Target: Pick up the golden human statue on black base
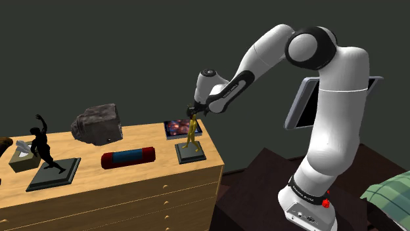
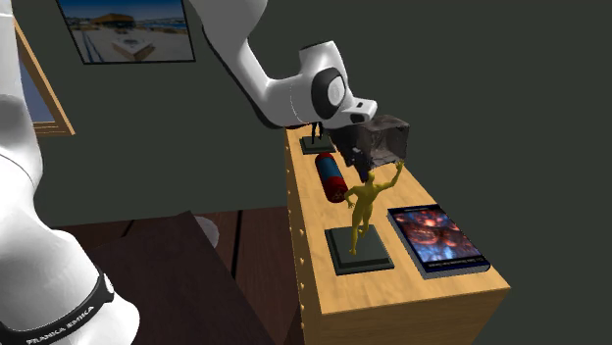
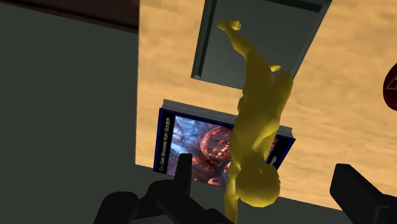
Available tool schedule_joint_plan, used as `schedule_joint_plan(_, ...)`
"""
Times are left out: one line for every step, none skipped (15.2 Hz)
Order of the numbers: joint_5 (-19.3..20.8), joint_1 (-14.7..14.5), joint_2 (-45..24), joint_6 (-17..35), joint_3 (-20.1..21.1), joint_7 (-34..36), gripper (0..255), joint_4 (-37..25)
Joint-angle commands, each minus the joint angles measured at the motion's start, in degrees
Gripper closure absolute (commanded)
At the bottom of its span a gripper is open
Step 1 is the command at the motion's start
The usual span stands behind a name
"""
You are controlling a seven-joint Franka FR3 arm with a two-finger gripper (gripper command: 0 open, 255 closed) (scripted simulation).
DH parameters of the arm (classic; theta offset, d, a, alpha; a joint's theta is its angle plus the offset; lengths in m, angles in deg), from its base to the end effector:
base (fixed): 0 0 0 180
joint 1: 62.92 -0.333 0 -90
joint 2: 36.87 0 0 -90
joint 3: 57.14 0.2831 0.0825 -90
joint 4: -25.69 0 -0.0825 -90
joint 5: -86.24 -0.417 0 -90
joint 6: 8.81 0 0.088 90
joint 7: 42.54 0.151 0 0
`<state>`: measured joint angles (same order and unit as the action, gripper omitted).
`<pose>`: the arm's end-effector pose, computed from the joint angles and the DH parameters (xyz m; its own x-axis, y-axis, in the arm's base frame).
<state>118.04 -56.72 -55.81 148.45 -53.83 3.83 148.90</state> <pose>0.6126 -0.0178 0.1710 0.8751 -0.3338 0.3504 -0.3824 -0.9207 0.0781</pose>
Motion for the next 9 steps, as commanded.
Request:
schedule_joint_plan(1.8,-1.1,-4.6,1.0,-1.3,2.5,0,-3.8)
schedule_joint_plan(2.1,-1.4,-5.8,1.2,-1.6,2.9,0,-4.8)
schedule_joint_plan(2.5,-1.6,-6.5,1.8,-2.0,3.4,0,-4.9)
schedule_joint_plan(3.0,-1.9,-7.1,2.3,-2.3,3.9,0,-5.0)
schedule_joint_plan(3.4,-2.1,-7.7,2.8,-2.7,4.4,0,-5.2)
schedule_joint_plan(3.8,-2.4,-8.4,3.3,-3.0,4.9,0,-5.3)
schedule_joint_plan(4.2,-2.6,-9.0,3.8,-3.4,5.4,0,-5.4)
schedule_joint_plan(4.7,-2.9,-9.7,4.3,-3.7,5.9,0,-5.6)
schedule_joint_plan(5.1,-3.1,-10.3,4.8,-4.1,6.4,0,-5.8)
